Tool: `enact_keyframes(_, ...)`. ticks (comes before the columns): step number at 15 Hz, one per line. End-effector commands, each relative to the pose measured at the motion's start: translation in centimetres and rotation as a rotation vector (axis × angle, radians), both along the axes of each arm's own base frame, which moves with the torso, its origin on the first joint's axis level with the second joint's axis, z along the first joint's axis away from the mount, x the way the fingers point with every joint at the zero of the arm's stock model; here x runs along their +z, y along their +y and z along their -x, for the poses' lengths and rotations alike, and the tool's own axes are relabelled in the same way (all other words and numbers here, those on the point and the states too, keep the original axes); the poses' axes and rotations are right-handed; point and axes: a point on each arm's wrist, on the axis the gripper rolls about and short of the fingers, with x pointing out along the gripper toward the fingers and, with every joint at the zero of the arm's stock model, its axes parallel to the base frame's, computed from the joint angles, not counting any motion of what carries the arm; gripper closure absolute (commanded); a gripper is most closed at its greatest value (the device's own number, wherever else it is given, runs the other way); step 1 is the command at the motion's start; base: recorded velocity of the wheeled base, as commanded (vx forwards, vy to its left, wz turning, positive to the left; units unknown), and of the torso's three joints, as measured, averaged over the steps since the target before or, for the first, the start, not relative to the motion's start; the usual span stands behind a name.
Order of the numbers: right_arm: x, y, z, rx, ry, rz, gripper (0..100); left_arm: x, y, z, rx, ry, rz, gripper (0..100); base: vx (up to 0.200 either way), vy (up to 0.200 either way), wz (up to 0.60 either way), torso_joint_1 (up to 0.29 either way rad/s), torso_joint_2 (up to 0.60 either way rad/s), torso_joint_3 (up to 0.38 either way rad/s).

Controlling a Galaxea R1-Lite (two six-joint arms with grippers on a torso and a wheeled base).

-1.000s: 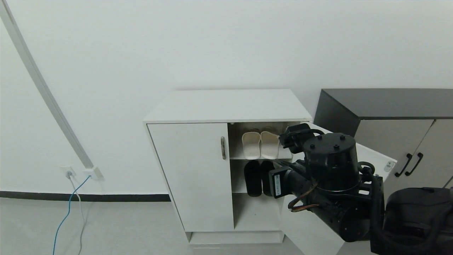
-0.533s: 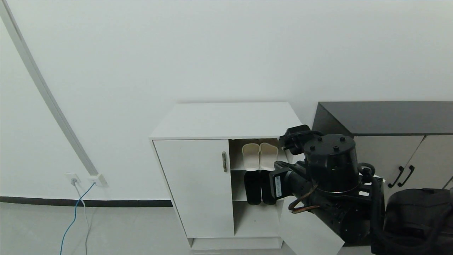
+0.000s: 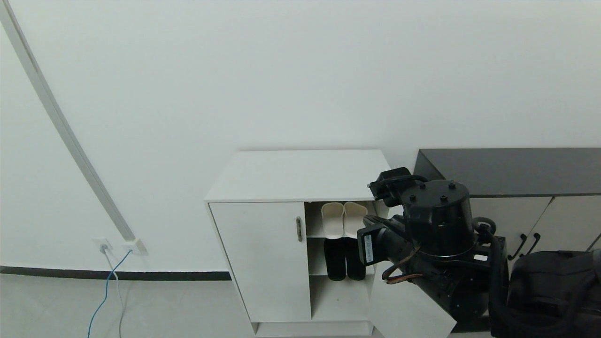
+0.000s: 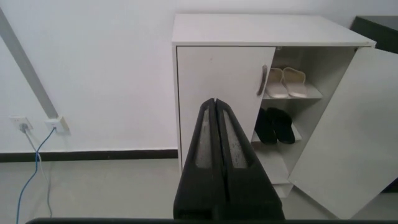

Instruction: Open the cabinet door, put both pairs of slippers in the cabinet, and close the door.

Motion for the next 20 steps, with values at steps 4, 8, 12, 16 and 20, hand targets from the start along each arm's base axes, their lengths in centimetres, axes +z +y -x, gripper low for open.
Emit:
enact_keyframes(4,-0.3,-0.1,0.0,0.0,0.005,0.019,100,0.0,0.0,0.0,0.0,0.001,0.0,100,0.0,0.0,0.0,0.168,-0.36,-0.199)
enact_keyframes(8,-0.4,-0.2,0.0,-0.003,0.004,0.028,100,0.0,0.0,0.0,0.0,0.001,0.0,100,0.0,0.0,-0.6,0.026,-0.05,-0.027)
enact_keyframes(12,-0.3,-0.8,-0.6,-0.024,-0.003,0.024,100,0.0,0.0,0.0,-0.003,0.001,0.0,100,0.0,0.0,-0.15,-0.001,0.0,-0.001)
enact_keyframes(16,-0.5,-1.2,-0.8,-0.016,0.001,0.035,100,0.0,0.0,0.0,-0.003,0.001,0.0,100,0.0,0.0,0.0,0.0,0.0,0.0)
enact_keyframes(20,-0.5,-1.6,-1.2,-0.032,-0.01,0.025,100,0.0,0.0,0.0,-0.002,0.001,0.0,100,-0.1,0.0,0.0,0.001,0.0,0.001)
